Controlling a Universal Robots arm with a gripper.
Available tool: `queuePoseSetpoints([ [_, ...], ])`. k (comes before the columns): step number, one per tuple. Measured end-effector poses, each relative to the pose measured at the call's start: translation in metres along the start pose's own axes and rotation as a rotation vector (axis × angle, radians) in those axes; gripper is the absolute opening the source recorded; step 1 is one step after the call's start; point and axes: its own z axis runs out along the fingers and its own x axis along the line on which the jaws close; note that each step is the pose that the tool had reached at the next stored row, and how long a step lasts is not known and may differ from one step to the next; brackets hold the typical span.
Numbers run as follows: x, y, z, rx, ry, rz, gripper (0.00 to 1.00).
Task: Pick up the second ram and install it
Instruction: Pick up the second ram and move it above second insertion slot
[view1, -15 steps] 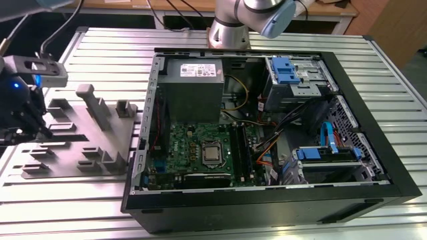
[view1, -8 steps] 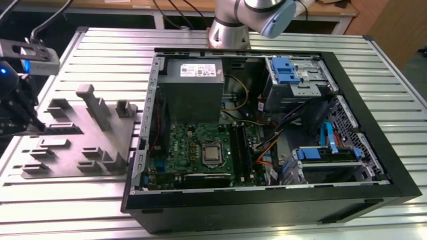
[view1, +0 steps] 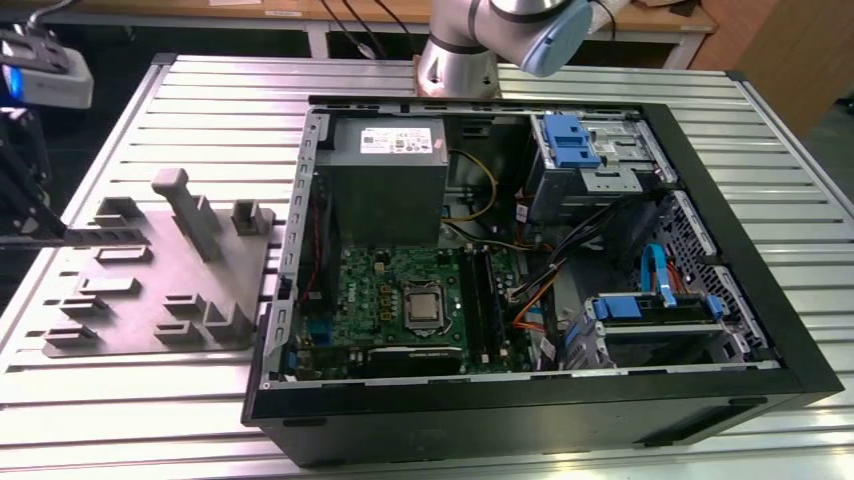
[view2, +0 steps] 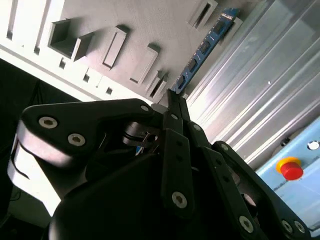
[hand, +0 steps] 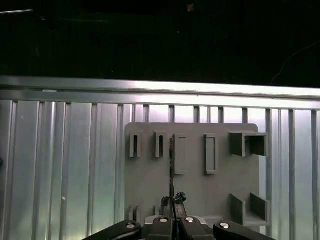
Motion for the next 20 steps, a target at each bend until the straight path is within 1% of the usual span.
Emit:
queuePoseSetpoints([
  [9, -0.0029, 0.0018, -0.0407, 0.0001, 0.0, 0.0, 0.11],
  [13, -0.004, 0.0025, -0.0568, -0.0001, 0.0001, 0.0, 0.11],
  [16, -0.0046, 0.0029, -0.066, -0.0001, 0.0001, 0.0, 0.11],
  [20, -0.0051, 0.0032, -0.0732, 0.0, 0.0001, 0.0, 0.11],
])
